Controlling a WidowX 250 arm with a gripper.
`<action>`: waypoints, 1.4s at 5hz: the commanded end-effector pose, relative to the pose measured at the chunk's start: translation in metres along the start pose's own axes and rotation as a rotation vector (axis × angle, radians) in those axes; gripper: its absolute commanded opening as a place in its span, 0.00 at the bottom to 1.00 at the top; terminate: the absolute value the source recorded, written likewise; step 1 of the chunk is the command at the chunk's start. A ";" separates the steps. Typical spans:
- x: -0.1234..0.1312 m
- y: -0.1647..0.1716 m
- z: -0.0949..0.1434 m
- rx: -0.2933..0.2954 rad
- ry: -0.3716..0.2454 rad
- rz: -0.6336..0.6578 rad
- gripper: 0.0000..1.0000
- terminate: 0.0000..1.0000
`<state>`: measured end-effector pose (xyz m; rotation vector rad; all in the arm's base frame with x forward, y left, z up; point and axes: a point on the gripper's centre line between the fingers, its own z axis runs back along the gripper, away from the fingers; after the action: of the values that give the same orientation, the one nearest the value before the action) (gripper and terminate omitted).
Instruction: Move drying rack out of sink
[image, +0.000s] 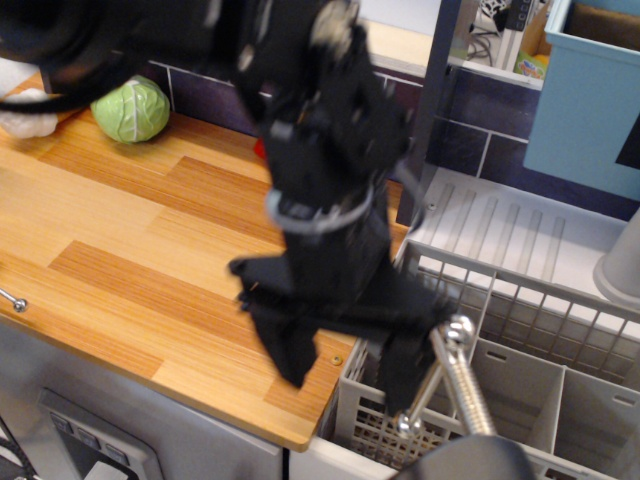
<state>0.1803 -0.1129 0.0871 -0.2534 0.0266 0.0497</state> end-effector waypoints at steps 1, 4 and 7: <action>0.037 -0.036 -0.016 -0.035 -0.083 -0.025 1.00 0.00; 0.059 -0.039 -0.068 0.038 -0.088 0.013 1.00 0.00; 0.062 -0.030 -0.080 0.062 -0.108 0.059 0.00 0.00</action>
<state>0.2371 -0.1581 0.0050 -0.1689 -0.0388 0.1108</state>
